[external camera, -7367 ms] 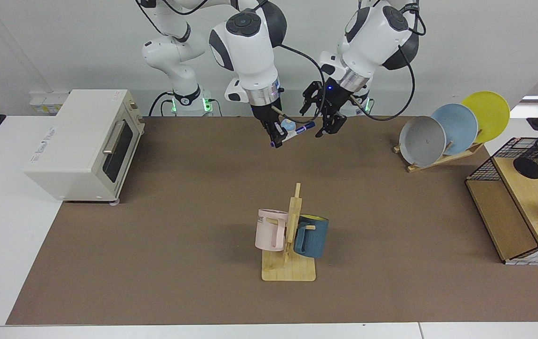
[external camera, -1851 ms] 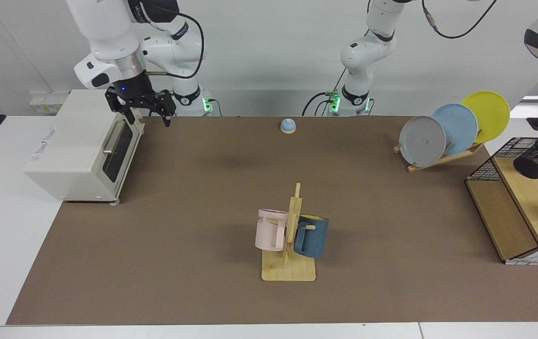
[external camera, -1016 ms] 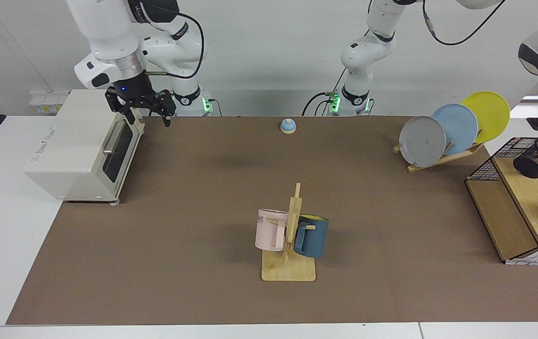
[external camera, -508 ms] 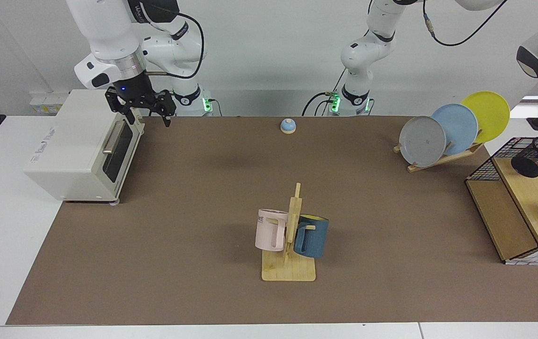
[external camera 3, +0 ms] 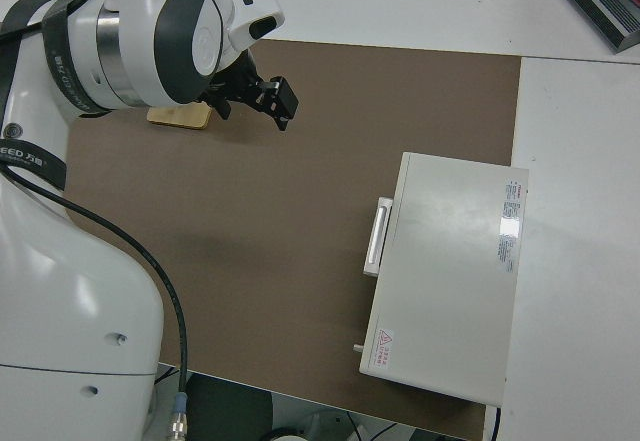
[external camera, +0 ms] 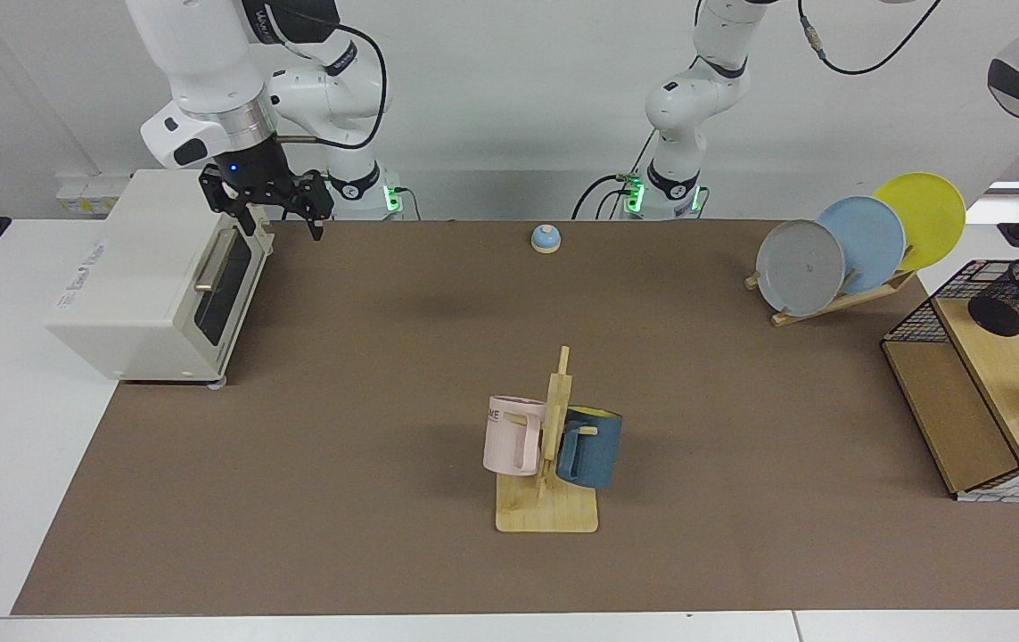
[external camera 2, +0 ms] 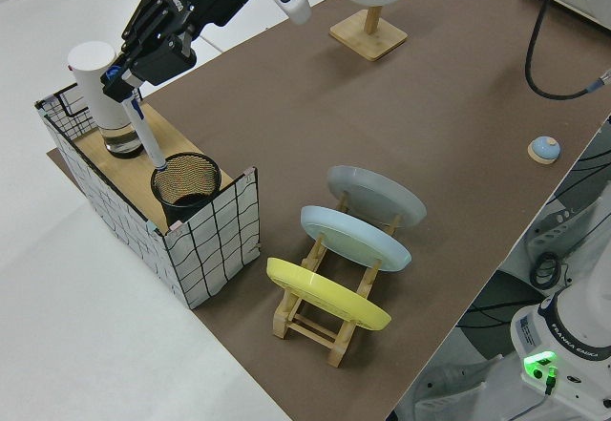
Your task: Put markers into pen holder
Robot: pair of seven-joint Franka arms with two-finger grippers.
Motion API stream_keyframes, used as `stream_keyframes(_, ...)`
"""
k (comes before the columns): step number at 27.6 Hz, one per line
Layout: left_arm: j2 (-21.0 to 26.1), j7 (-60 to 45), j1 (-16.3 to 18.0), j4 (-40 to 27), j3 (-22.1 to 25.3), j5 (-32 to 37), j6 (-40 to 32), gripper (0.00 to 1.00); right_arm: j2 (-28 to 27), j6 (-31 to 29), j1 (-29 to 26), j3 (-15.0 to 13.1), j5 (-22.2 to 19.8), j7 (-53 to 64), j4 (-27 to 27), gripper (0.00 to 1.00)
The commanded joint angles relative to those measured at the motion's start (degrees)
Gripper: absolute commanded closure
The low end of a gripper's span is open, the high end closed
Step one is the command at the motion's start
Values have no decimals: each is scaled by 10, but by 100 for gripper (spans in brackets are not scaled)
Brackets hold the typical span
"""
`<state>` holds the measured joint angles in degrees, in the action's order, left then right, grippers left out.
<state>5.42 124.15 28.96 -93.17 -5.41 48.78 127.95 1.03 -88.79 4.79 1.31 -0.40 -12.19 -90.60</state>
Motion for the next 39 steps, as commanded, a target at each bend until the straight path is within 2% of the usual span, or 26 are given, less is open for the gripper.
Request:
stream_keyframes(1, -30, 27, 1, -37, -6, -11, -35, 100, 8, -3, -13, 8, 7, 9, -11, 0)
stream_keyframes(7, -31, 28, 1, -43, -6, -40, -48, 100, 8, -3, -13, 8, 7, 9, -11, 0)
stream_keyframes(18, -31, 27, 9, -65, -5, -39, -33, 100, 8, -3, -13, 8, 7, 9, -11, 0)
stream_keyframes(19, -30, 24, 9, -65, -5, -39, -33, 93, 8, -3, -13, 8, 7, 9, -11, 0)
stream_keyframes(20, -30, 26, 8, -63, -5, -39, -33, 58, 8, -3, -13, 8, 7, 9, -11, 0)
stream_keyframes(21, -29, 27, 8, -61, -5, -39, -34, 9, 8, -3, -13, 8, 7, 9, -11, 0)
stream_keyframes(22, -28, 24, 8, -58, -5, -41, -37, 1, 8, -3, -13, 8, 7, 9, -11, 0)
stream_keyframes(34, -23, 8, -3, -14, -12, -52, -59, 0, 8, -3, -13, 8, 7, 9, -11, 0)
stream_keyframes(39, -30, -114, -13, -1, -26, -128, -104, 0, 8, -3, -13, 8, 7, 9, -11, 0)
